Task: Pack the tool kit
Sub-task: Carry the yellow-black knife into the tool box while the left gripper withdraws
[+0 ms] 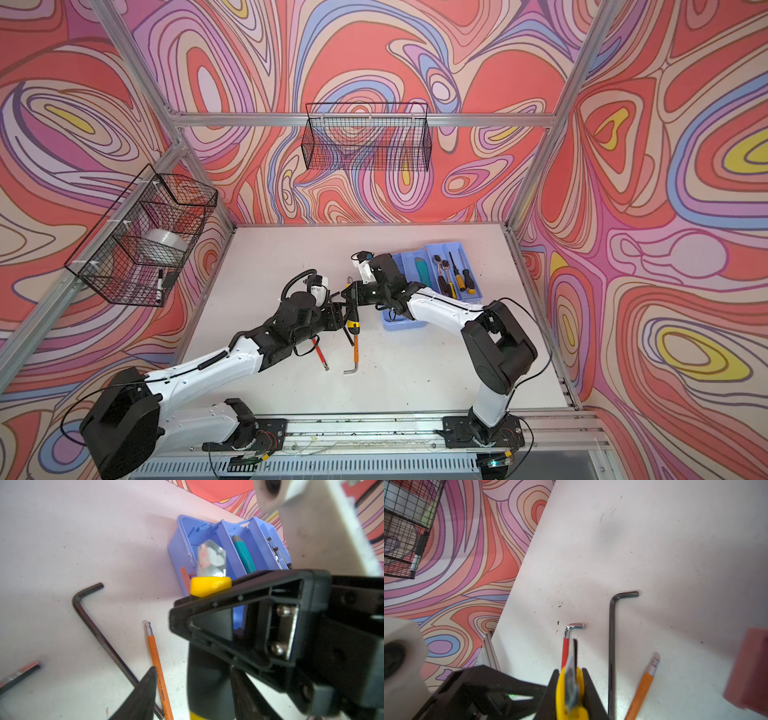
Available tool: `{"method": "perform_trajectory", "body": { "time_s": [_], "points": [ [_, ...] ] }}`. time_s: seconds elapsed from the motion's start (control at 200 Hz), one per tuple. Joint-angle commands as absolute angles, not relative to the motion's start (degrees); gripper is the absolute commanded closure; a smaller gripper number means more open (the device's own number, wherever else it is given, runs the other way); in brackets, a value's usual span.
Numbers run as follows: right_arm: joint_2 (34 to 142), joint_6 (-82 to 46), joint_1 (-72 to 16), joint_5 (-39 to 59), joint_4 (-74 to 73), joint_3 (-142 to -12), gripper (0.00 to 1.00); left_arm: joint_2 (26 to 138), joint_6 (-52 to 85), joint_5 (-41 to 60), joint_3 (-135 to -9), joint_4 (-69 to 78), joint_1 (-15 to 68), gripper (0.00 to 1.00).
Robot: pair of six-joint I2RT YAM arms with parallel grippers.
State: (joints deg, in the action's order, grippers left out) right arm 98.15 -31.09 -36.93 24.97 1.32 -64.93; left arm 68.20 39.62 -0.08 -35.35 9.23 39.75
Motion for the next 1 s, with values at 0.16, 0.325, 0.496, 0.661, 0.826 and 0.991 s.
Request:
{"method": "perform_trajectory", "body": {
  "time_s": [0.16, 0.325, 0.496, 0.661, 0.826, 0.991],
  "points": [
    [88.5, -21.3, -29.0, 14.2, 15.8, -67.2, 1.00, 58.8, 38.2, -11.7, -31.7, -0.3, 39.6, 0.09],
    [90.2, -11.5, -25.7, 1.9, 26.9, -73.4, 1.00, 55.3, 39.8, -16.8, -30.1, -5.9, 39.5, 0.01],
    [94.0, -5.7, -24.0, -7.0, 31.0, -77.2, 1.00, 54.3, 40.9, -17.4, -27.4, -9.2, 39.6, 0.01],
    [98.1, -2.3, -23.8, -13.8, 33.9, -81.3, 1.00, 55.0, 41.6, -18.2, -27.6, -11.4, 39.5, 0.00],
    [100.9, -1.4, -23.8, -16.7, 34.5, -83.1, 1.00, 55.9, 42.3, -18.7, -27.5, -12.4, 39.6, 0.00],
    [104.3, -1.5, -23.8, -18.2, 34.6, -84.5, 0.99, 56.9, 42.4, -18.5, -27.7, -12.7, 39.5, 0.00]
  ]
}}
